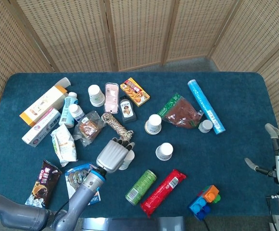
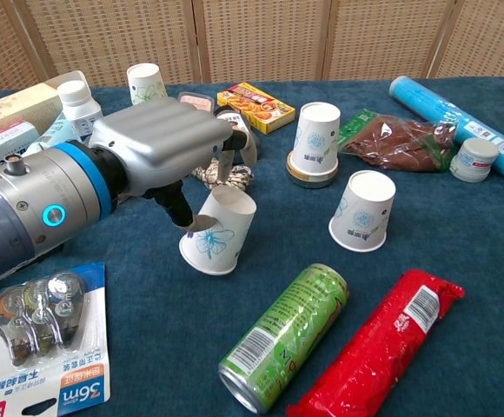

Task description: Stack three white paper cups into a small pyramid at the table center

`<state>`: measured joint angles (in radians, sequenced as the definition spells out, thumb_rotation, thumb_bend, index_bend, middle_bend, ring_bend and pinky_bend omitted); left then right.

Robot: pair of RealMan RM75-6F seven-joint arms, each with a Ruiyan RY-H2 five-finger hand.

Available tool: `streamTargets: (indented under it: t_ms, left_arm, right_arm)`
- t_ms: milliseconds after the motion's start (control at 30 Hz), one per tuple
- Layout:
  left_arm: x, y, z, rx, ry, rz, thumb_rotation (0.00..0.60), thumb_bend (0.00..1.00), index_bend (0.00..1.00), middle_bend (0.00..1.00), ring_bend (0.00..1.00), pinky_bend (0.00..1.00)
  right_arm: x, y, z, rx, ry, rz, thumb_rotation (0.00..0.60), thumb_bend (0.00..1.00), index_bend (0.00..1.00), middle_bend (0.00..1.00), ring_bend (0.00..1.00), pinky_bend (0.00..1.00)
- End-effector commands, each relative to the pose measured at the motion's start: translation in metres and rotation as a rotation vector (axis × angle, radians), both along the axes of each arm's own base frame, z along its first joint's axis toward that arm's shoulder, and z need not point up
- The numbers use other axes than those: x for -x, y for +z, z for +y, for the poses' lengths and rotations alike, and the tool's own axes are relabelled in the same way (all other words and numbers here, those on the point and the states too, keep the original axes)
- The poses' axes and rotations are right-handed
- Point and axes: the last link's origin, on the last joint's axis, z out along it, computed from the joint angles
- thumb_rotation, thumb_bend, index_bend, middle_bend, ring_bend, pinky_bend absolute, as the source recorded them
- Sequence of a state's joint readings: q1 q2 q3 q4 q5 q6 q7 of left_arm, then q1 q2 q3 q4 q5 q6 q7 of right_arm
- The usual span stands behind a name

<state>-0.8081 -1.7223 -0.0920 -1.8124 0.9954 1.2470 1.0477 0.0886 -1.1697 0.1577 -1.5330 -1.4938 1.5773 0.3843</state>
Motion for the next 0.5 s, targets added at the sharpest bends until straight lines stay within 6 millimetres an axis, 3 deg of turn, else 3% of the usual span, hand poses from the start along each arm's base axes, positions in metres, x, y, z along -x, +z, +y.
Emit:
streamTargets:
  t_ms: [33, 267, 500]
  left_arm:
    - [0.0038, -0.0011, -0.0009, 0.005, 0.034, 0.027, 0.600, 0.29, 0.25, 0.40, 0.39, 0.51]
    - [0.0090, -0.0036, -0.0028, 0.024, 0.069, 0.063, 0.600, 0.29, 0.29, 0.44, 0.44, 0.58]
    - [0.0100, -0.0063, -0.0038, 0.017, 0.084, 0.079, 0.600, 0.30, 0.36, 0.59, 0.60, 0.73]
  right_arm:
    - [-0.0008, -0.0005, 0.0004, -0.001, 0.003, 0.001, 0.600, 0.14, 0.00, 0.03, 0.09, 0.15]
    - [-0.0007, -0.0004, 0.0000, 0.001, 0.002, 0.001, 0.600, 0.14, 0.00, 0.03, 0.09, 0.15]
    - [-0.0009, -0.0006, 0.0000, 0.001, 0.004, 0.004, 0.600, 0.14, 0.00, 0.04, 0.10, 0.15]
